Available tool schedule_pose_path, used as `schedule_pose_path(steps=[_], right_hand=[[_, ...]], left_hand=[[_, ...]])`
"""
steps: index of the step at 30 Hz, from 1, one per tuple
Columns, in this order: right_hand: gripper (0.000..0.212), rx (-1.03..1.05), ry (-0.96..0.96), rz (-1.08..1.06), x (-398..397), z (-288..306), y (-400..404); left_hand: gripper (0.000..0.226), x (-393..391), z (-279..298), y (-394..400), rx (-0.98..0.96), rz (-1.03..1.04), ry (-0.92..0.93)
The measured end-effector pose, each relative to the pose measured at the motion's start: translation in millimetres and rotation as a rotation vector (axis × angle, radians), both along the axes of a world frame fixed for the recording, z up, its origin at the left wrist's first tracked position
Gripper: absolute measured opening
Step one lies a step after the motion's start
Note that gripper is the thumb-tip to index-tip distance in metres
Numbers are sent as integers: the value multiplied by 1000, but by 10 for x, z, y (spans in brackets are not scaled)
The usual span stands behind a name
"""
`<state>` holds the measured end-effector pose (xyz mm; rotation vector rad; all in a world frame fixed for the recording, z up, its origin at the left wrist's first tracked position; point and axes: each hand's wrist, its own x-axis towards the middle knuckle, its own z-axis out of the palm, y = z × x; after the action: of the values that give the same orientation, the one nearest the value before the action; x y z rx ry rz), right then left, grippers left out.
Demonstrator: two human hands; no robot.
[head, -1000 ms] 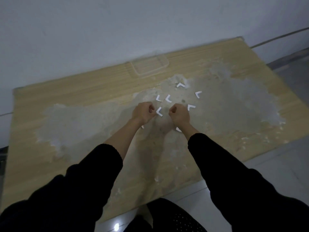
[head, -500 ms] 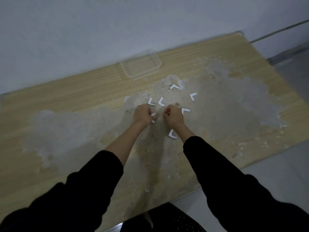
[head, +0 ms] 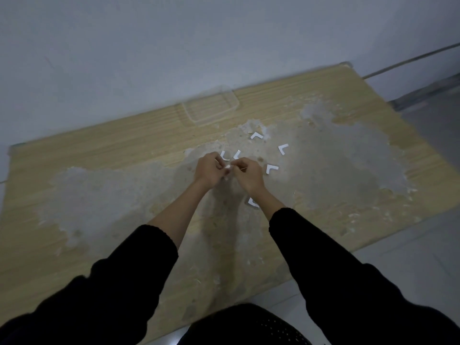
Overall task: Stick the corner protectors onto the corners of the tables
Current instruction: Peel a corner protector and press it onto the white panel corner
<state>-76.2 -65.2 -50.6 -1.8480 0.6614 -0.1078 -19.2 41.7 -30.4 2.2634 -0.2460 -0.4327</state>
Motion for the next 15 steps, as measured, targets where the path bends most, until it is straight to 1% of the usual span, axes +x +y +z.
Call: schedule_pose_path(steps=[3,7,13,15], right_hand=[[15,33,-64,-29,-17,38,86],[14,-7,-53,-72,5,48,164],[14,-205,28,-31,7,171,322],[14,-192,23,-38,27,169,348]], left_hand=[[35,-36,39,11,-51,12,-34],[33,-69,84,75,-92,35,-17],[30,-46,141,207,-147,110,91],[26,-53,179,243,-177,150,156]])
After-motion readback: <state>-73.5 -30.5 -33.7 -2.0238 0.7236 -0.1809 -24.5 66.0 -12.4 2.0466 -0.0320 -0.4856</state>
